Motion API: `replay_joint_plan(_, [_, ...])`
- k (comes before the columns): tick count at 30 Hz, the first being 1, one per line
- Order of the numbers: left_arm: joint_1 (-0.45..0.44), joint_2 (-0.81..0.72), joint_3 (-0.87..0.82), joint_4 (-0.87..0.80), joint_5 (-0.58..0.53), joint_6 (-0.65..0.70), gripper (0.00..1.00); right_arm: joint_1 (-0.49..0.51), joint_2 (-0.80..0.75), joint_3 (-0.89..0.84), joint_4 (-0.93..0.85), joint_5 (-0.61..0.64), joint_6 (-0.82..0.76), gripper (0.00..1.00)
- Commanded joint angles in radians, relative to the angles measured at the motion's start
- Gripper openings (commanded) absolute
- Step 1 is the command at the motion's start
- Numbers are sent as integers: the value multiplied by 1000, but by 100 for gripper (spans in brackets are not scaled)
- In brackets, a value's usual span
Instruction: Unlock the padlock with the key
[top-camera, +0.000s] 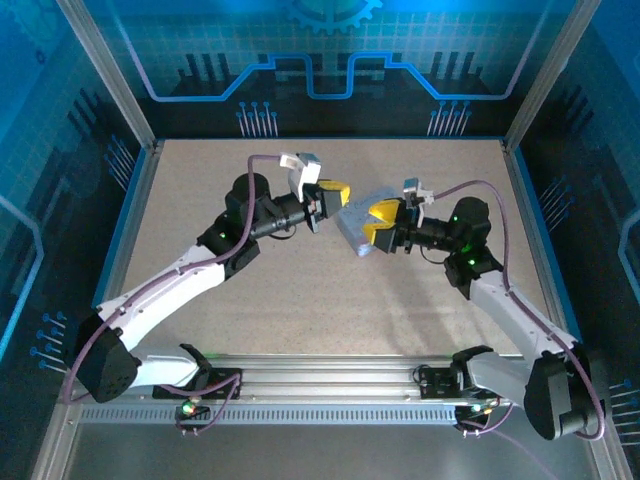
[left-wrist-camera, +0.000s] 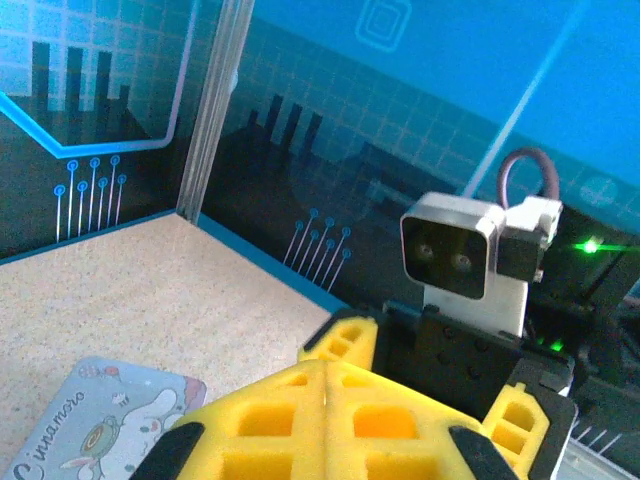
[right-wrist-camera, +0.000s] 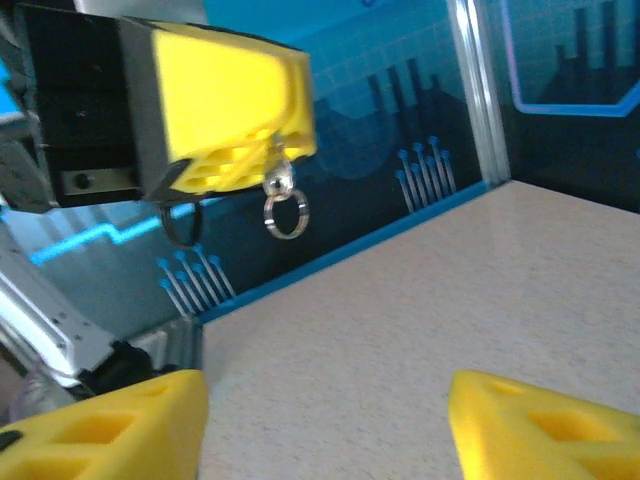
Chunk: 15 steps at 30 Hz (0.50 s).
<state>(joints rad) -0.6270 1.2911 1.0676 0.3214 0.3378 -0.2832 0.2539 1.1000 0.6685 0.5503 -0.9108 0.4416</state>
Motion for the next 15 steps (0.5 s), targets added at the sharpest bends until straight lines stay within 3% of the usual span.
replay_joint_plan(1, [12,5,46,43,49,-42,0,-16,34,48,178,-92,170,61])
replay_joint_plan(7, [14,12,55,22,66,-57,0,1,90,86,290,-66,302,56])
replay_joint_plan(15, [14,25,55,34,84,-83,0,57,119,122,267,-30,307,47])
